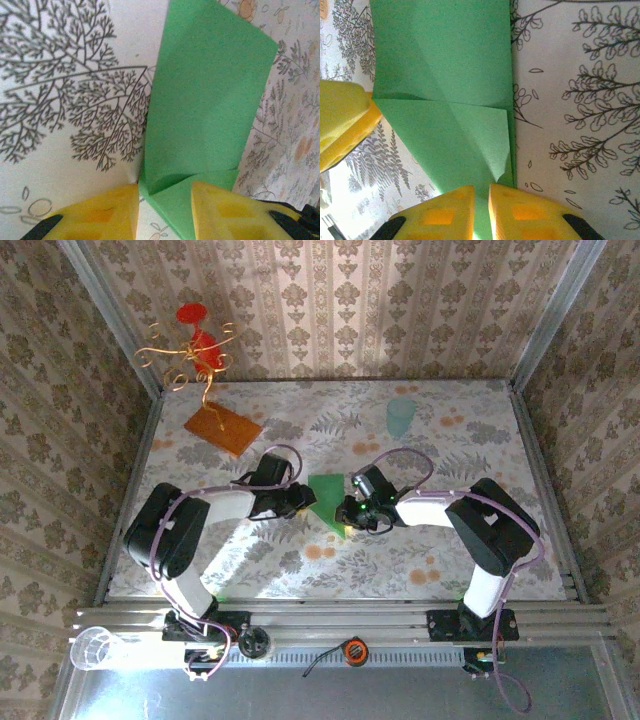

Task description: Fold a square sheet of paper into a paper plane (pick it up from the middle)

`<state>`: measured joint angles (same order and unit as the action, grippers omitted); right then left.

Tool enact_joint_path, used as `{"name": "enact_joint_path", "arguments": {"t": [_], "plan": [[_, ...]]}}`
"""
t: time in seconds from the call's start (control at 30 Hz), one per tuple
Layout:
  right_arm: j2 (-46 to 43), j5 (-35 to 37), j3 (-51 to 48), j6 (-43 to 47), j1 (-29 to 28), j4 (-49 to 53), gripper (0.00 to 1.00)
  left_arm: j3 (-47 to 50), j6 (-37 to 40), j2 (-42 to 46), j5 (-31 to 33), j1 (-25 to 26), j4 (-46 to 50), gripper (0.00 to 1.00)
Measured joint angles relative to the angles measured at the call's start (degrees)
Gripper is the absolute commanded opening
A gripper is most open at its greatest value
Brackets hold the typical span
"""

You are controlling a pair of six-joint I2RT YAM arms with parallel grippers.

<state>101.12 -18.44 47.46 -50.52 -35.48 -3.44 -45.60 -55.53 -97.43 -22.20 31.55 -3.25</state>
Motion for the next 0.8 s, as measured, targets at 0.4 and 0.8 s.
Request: {"name": "enact_joint_path", "arguments": {"t": [0.4, 0.8], "plan": [[0.00, -1.73, 0.33, 2.38, 0.85, 1.51, 0.19, -0.68, -2.32, -0.39, 2.56, 0.37, -1.49, 0.31], [0.00, -1.75, 0.39, 2.60, 0.90, 1.77, 0.19, -0.68, -2.89, -1.03, 3.98, 1.42, -1.09, 0.25]]}}
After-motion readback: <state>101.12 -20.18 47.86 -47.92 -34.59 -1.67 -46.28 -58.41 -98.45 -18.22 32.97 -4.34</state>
